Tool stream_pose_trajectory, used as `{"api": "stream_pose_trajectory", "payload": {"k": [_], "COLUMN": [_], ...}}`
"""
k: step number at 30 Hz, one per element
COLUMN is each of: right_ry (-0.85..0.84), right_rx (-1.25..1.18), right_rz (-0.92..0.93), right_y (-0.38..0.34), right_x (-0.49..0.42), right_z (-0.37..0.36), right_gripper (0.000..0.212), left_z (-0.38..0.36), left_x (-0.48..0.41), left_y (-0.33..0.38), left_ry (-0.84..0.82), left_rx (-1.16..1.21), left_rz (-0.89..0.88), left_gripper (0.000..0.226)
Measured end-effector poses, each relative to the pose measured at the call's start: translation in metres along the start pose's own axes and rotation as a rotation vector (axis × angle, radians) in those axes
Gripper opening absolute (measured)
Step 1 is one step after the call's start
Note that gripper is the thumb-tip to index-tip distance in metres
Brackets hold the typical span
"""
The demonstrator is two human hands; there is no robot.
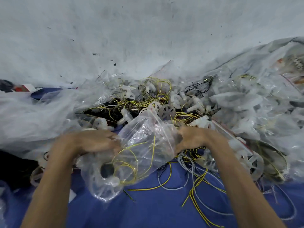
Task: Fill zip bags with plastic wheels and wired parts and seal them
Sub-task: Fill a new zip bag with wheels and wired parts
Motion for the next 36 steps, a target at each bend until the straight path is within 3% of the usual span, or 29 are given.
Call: {"api": "stream_pose_trajectory", "payload": {"k": [2,5,11,13,16,18,20,22,23,25,28,30,33,34,36], "right_ry": [0.036,0.102,0.535,0.609,0.401,0.168,-0.016,-0.129,-0.148,-0.084,0.050,0.018,-0.188,-0.286,-0.423], "right_rx": [-0.031,-0.064,-0.314,-0.405,-0.830,-0.877,-0.734,-0.703,-0.733,-0.793,-0.885,-1.021,-1.241,-1.287,-1.352], "right_rz": [0.043,0.102,0.192,0.235,0.435,0.505,0.469,0.449,0.465,0.516,0.523,0.527,0.623,0.654,0.676], "right_y": [0.003,0.009,0.011,0.002,-0.017,-0.032,-0.044,-0.057,-0.064,-0.072,-0.062,-0.053,-0.050,-0.052,-0.054], "right_x": [-0.005,-0.005,0.006,0.015,0.036,0.048,0.053,0.052,0.049,0.039,0.023,0.018,0.017,0.019,0.021], "right_z": [-0.001,0.001,0.030,0.037,0.040,0.036,0.027,0.017,0.011,0.002,-0.002,-0.003,0.000,0.000,0.000], "right_gripper": [0.043,0.010,0.023,0.027,0.019,0.009,0.031,0.065,0.071,0.049,0.021,0.020,0.021,0.027,0.038], "left_z": [0.002,0.010,0.023,0.029,0.035,0.033,0.029,0.029,0.028,0.018,0.009,0.018,0.046,0.048,0.040], "left_x": [0.006,0.014,0.018,0.015,0.011,0.008,0.005,0.008,0.010,0.013,0.024,0.029,0.030,0.029,0.026], "left_y": [0.006,0.008,0.009,0.005,0.003,0.004,0.013,0.033,0.049,0.082,0.090,0.077,0.045,0.038,0.039], "left_ry": [-0.021,0.057,0.380,0.492,0.602,0.631,0.687,0.803,0.777,0.524,0.152,0.188,0.605,0.638,0.434], "left_rx": [0.046,0.251,0.697,0.798,0.885,0.916,0.862,0.596,0.456,0.311,0.309,0.392,0.573,0.595,0.590], "left_rz": [-0.076,-0.123,-0.277,-0.295,-0.280,-0.283,-0.197,-0.161,-0.253,-0.521,-0.640,-0.610,-0.470,-0.428,-0.392], "left_gripper": [0.033,0.038,0.032,0.036,0.035,0.038,0.052,0.062,0.062,0.050,0.048,0.045,0.030,0.027,0.019]}}
Point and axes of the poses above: each hand's wrist, its own x-axis away from the middle knuckle, its own z-axis out of the back of the hand, y = z × x, the point moved 3 cm from there along -x, towards the middle knuckle, and after that the axes turned 10 degrees about -x, right-handed, at the moved point
